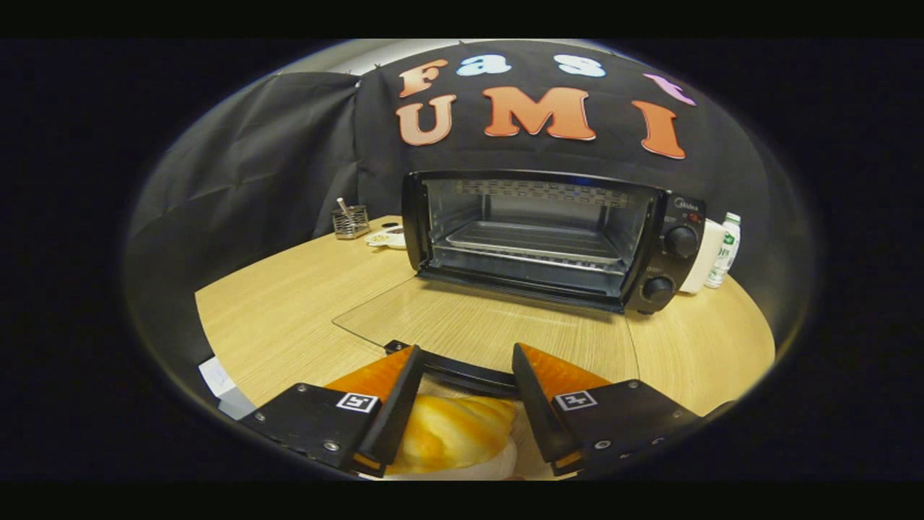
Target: Open the toaster oven, put the food inside, and close the toaster oven door.
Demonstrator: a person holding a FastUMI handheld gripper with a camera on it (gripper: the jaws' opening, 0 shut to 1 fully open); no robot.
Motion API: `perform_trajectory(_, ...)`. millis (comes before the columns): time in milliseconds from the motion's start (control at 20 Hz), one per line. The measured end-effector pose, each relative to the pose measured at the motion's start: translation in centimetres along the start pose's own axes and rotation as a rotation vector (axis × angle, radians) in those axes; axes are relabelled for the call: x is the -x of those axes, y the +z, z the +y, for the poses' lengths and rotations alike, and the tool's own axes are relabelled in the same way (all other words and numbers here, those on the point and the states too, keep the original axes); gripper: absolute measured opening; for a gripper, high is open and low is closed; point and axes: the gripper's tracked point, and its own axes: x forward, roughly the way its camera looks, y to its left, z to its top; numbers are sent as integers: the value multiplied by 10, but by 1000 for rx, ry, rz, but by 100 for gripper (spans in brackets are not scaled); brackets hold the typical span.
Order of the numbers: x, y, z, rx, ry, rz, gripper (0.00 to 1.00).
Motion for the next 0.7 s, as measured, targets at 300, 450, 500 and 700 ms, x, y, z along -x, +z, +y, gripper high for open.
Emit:
perform_trajectory(300, 7, -5, -5, 88, -45, 5, 74)
perform_trajectory(450, 26, 1, -1, 61, -55, -3, 78)
perform_trajectory(500, 35, 3, 0, 40, -67, -5, 79)
perform_trajectory(700, 65, -3, 14, -135, -92, 33, 87)
